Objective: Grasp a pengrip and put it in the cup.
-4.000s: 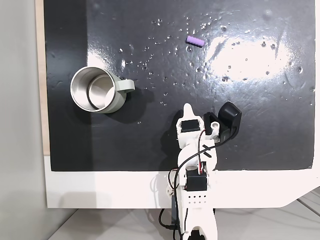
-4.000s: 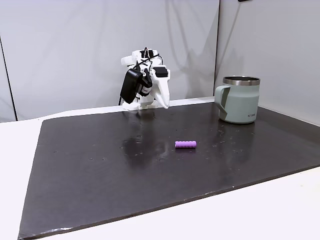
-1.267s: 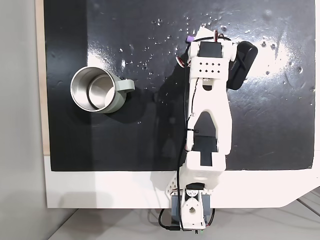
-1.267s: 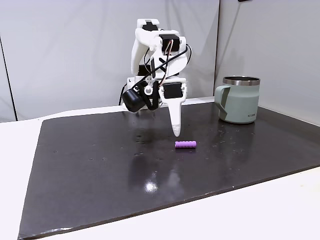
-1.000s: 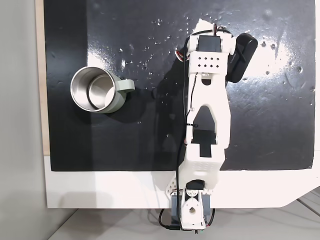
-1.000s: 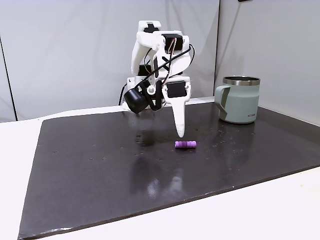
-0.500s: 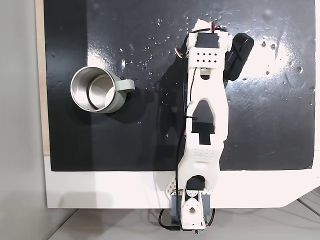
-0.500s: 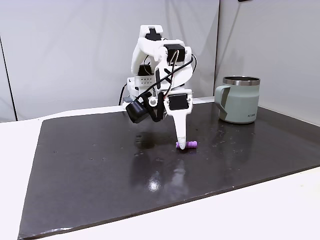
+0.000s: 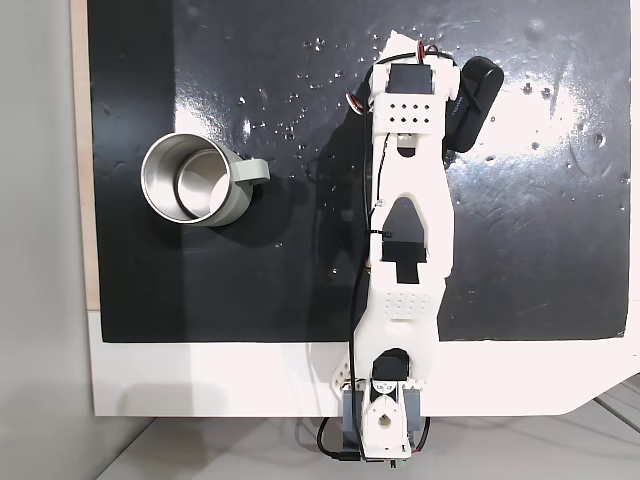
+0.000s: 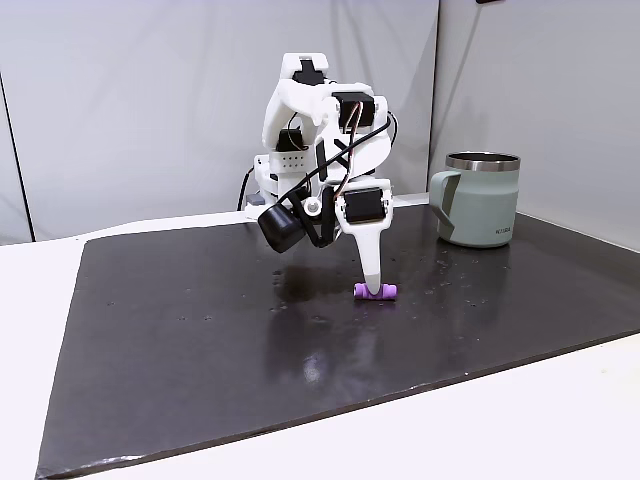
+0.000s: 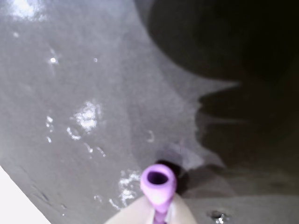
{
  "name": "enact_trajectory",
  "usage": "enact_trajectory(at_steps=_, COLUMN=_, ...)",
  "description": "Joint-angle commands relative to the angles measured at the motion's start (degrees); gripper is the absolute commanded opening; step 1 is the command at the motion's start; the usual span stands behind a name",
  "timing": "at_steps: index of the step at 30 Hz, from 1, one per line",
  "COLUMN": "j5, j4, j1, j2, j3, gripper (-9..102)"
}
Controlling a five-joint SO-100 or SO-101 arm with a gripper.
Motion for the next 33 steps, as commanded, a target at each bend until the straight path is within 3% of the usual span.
enact_trajectory(at_steps=1, j5=1.5, j4=-0.6, j1=0.4, j2=1.1, j3=-1.2, gripper=0)
enact_trajectory(at_steps=16, j5=1.2, j4=20.7, j1=-6.2, j2=27.8, j3=-6.4, gripper=0)
enact_trajectory(at_steps=33, j5=-12.9, j4=22.9, j1=-31.7, j2=40.7, j3=-1.1, gripper=0)
